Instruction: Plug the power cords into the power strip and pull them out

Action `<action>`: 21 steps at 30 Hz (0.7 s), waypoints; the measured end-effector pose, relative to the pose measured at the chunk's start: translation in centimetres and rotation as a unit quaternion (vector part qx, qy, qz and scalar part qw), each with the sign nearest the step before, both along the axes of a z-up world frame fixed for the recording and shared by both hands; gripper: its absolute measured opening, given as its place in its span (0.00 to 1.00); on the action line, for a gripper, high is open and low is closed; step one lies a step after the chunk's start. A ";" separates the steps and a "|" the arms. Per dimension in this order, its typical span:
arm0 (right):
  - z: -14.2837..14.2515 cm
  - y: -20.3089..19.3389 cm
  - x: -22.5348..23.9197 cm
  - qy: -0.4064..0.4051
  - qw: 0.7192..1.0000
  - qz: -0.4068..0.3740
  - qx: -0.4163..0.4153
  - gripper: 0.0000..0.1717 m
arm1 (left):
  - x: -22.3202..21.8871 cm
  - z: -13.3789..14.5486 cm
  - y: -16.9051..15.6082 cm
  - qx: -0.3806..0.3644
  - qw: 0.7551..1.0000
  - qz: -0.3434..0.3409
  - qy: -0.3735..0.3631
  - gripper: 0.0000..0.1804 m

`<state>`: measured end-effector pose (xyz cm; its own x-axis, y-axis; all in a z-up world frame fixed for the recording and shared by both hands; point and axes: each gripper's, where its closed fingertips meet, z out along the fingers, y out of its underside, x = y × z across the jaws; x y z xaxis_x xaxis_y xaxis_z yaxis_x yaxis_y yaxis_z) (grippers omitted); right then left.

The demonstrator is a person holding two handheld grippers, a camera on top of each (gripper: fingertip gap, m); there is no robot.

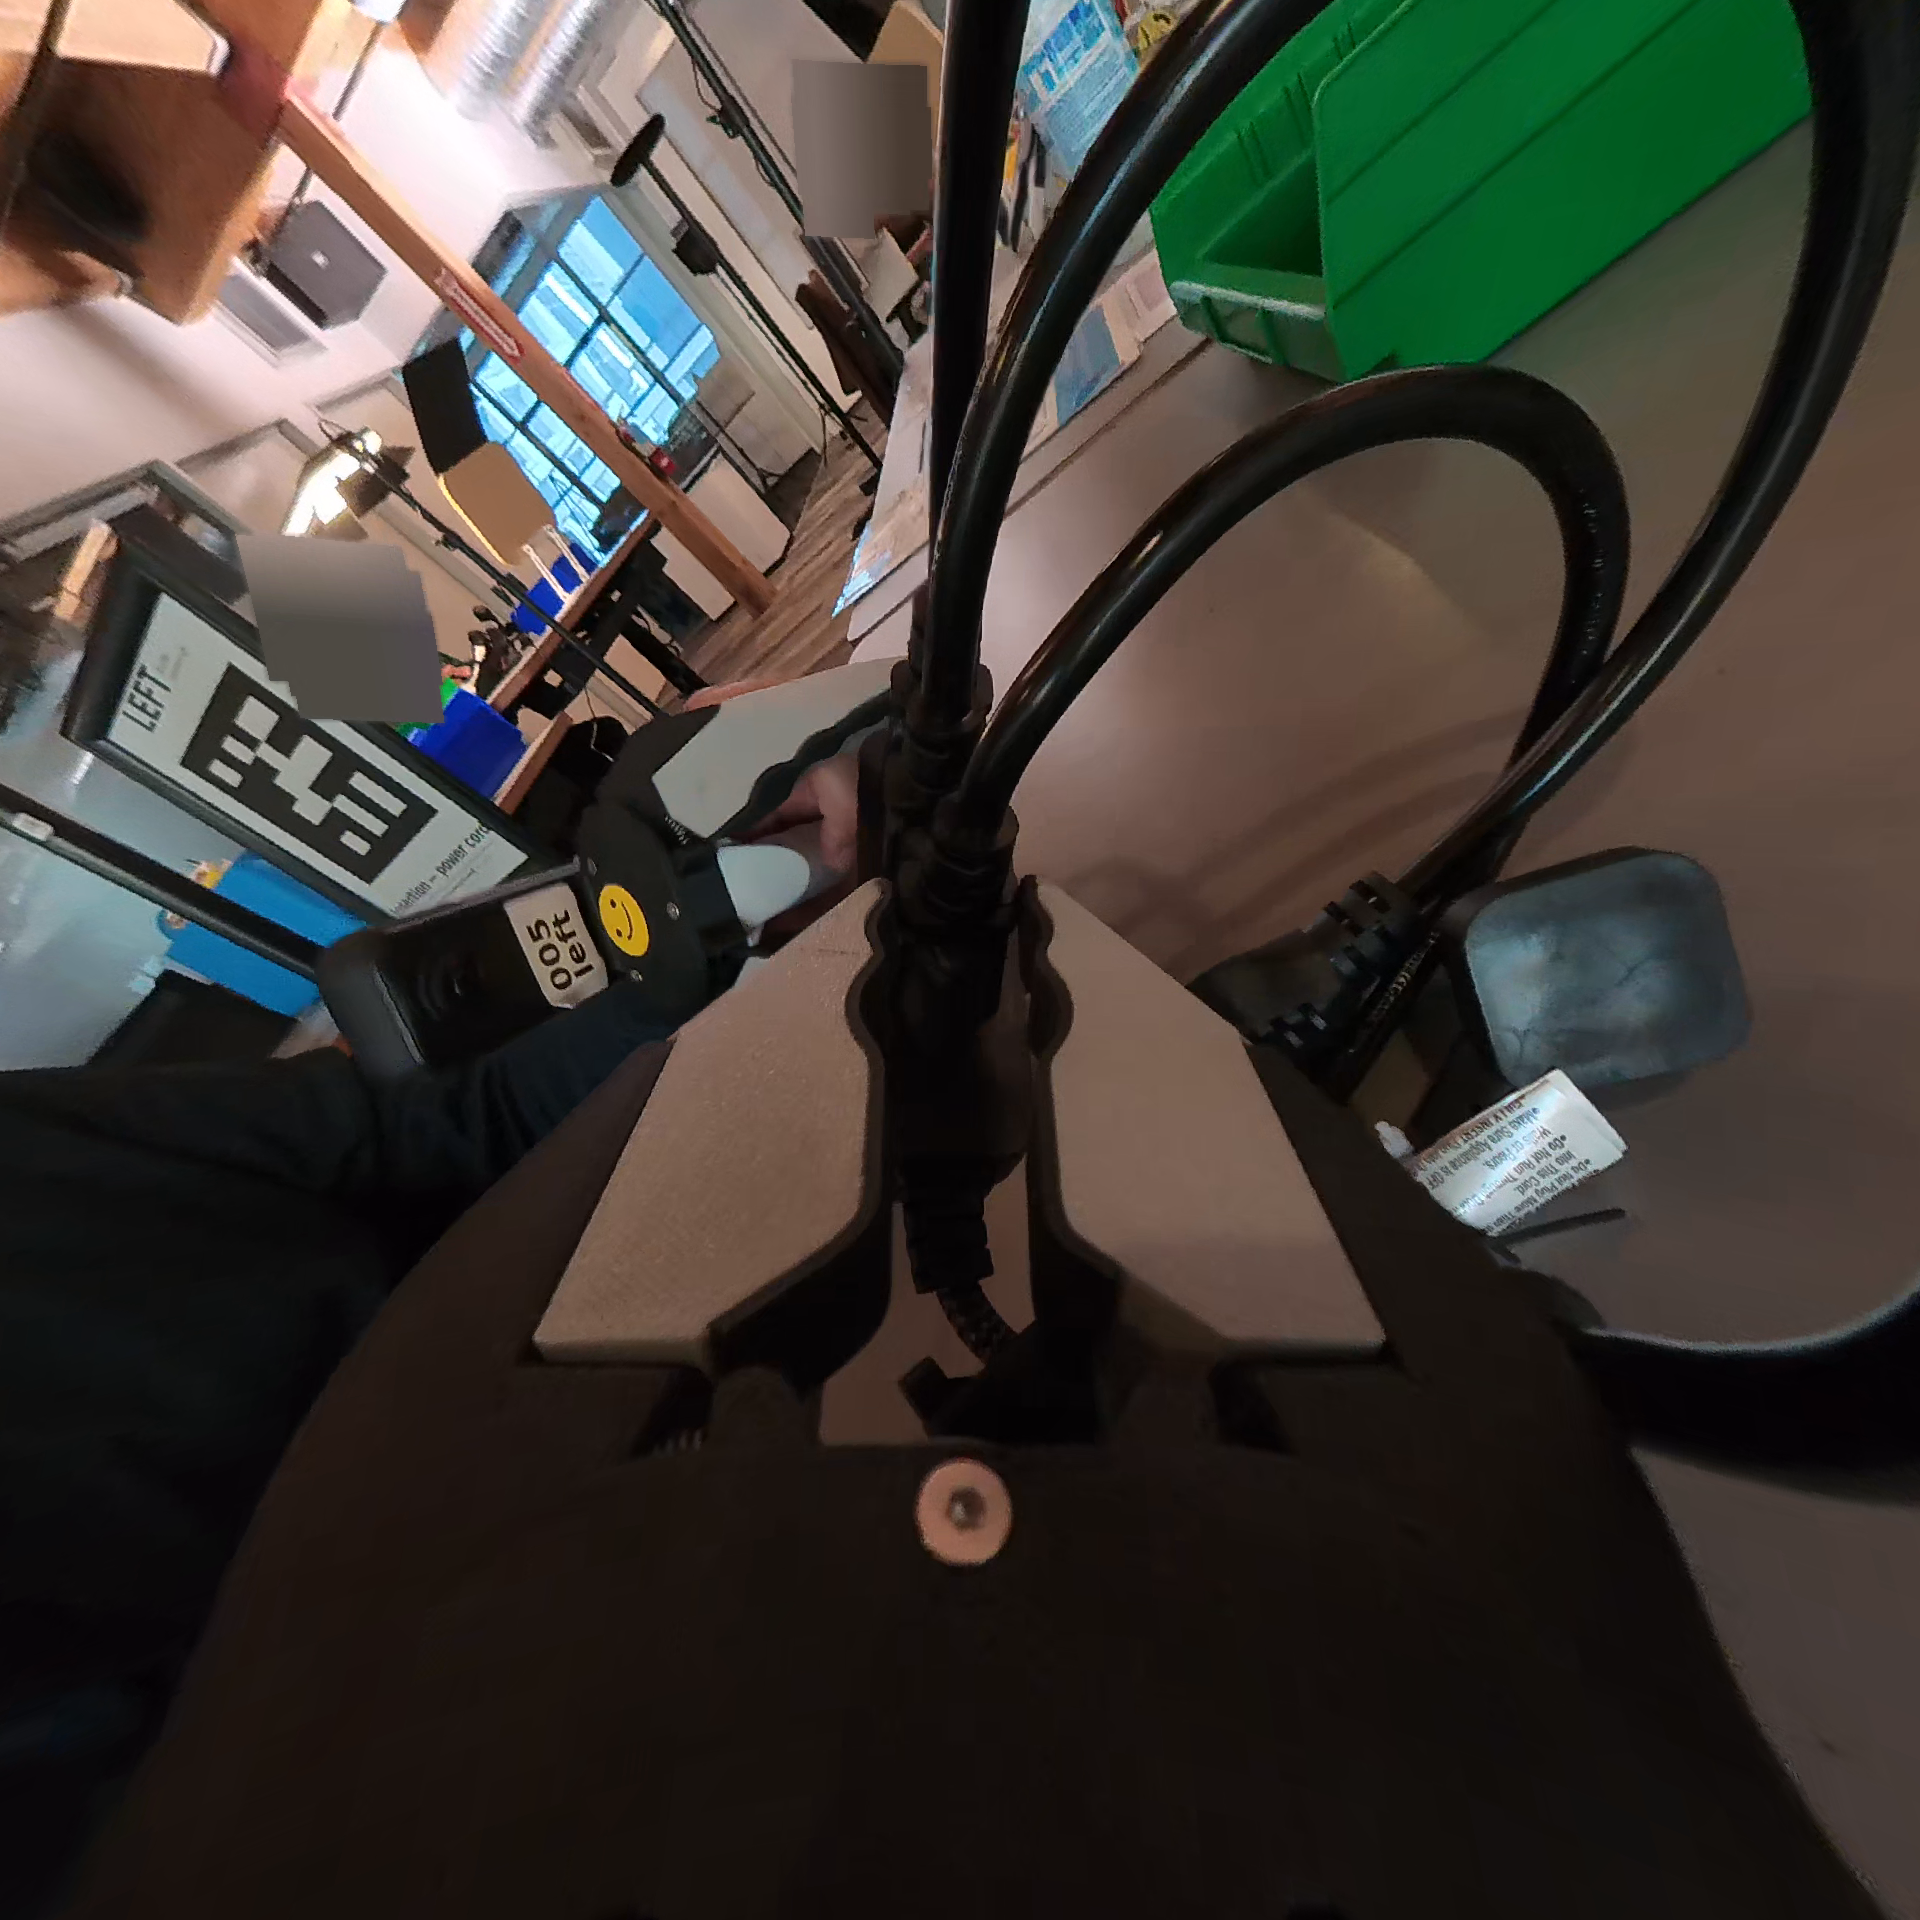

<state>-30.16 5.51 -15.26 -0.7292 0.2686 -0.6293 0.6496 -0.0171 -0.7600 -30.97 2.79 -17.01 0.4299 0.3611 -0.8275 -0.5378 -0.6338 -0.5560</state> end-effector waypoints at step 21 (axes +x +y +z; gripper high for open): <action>0.2 -0.2 0.1 0.001 1.000 -0.002 -0.016 0.12 | 1.1 -0.4 0.7 -0.100 0.982 0.012 0.160 0.30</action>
<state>-30.02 5.33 -15.02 -0.7292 0.2520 -0.6362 0.6480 -0.0446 -0.7603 -29.83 3.45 -17.38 0.1298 0.1847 -0.9742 -0.6479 -0.7280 -0.2243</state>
